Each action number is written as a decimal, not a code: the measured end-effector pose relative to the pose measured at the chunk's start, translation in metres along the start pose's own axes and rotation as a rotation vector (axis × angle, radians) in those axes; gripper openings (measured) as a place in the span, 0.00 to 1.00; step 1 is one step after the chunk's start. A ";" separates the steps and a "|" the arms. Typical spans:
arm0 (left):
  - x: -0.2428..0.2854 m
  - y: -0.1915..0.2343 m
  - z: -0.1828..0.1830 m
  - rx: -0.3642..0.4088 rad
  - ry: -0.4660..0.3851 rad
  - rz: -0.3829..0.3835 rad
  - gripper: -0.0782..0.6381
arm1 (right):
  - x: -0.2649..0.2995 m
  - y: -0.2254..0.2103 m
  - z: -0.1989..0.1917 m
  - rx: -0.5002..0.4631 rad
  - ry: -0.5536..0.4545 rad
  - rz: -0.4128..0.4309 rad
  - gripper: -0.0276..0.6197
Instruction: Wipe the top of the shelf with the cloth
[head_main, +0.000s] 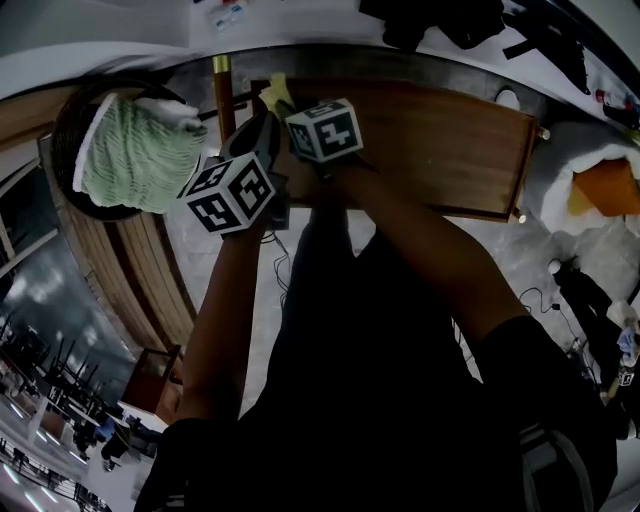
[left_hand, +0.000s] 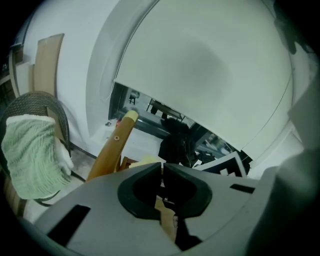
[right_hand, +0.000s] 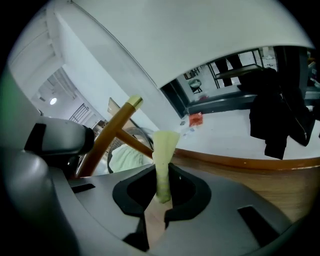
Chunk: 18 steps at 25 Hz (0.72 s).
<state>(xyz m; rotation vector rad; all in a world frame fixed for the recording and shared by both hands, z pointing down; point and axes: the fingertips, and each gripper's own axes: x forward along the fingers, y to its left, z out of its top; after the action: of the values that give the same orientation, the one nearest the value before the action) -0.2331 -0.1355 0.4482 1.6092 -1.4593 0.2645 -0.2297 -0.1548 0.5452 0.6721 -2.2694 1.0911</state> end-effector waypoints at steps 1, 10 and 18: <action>-0.003 0.000 0.003 0.008 -0.006 -0.002 0.12 | 0.005 0.001 -0.001 0.005 0.008 -0.002 0.12; -0.006 0.004 0.005 -0.011 0.001 -0.061 0.13 | 0.037 -0.001 -0.008 0.002 0.058 -0.035 0.12; 0.008 0.007 0.001 0.009 0.040 -0.033 0.13 | 0.025 -0.014 -0.010 -0.053 0.078 -0.084 0.12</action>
<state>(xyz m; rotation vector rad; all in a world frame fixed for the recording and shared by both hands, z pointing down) -0.2373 -0.1407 0.4565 1.6245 -1.4016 0.2835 -0.2367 -0.1591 0.5739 0.6851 -2.1763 0.9972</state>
